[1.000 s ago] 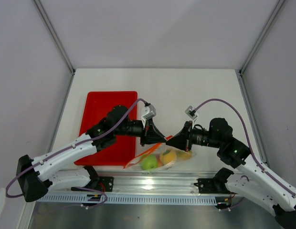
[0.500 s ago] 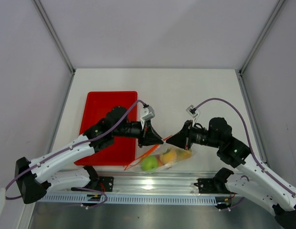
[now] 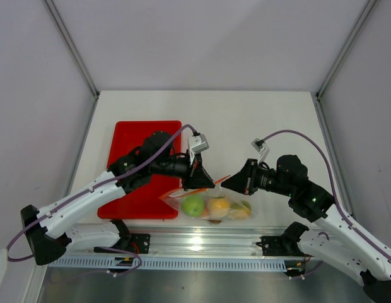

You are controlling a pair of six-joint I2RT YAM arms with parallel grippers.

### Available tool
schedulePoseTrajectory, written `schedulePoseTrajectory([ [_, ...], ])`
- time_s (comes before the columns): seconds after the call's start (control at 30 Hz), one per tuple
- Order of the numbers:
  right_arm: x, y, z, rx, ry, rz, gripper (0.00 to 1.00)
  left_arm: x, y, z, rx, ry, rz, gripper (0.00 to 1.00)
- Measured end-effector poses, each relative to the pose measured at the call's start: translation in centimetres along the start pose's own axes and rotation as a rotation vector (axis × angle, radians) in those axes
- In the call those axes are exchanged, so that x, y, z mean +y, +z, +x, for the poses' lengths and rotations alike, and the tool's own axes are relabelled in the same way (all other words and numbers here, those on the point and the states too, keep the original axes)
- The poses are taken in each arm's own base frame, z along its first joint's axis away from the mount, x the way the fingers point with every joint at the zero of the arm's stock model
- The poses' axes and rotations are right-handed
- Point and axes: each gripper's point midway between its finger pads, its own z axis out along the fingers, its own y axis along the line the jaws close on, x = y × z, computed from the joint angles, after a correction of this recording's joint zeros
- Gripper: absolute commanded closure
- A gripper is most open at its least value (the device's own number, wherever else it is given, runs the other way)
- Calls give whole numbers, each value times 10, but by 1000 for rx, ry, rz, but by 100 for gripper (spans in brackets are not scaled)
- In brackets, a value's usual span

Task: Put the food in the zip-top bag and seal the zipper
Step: Zip the zipper food storage bag at the center of the board.

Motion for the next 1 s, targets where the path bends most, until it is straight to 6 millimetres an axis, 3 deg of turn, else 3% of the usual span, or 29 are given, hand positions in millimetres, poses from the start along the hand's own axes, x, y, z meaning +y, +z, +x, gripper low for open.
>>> schedulePoseTrajectory([
  [0.3, -1, -6, 1, 13, 45, 47, 100, -1, -1, -2, 18, -7, -3, 99],
  [0.57, -26, -10, 13, 47, 55, 159, 100, 11, 14, 8, 70, -44, -6, 99],
  [0.63, -30, -10, 18, 60, 51, 173, 94, 12, 16, 10, 77, -51, -6, 99],
  [0.67, -32, -10, 21, 69, 46, 178, 81, 12, 16, 11, 78, -51, -4, 99],
  [0.77, -41, -11, 32, 112, 26, 216, 61, 10, 16, 11, 79, -50, 7, 99],
  [0.87, -48, -15, 38, 154, -13, 268, 57, 9, 16, 11, 79, -50, 13, 99],
  [1.0, -36, -23, 25, 157, -95, 291, 56, 8, 16, 8, 70, -42, 21, 99],
])
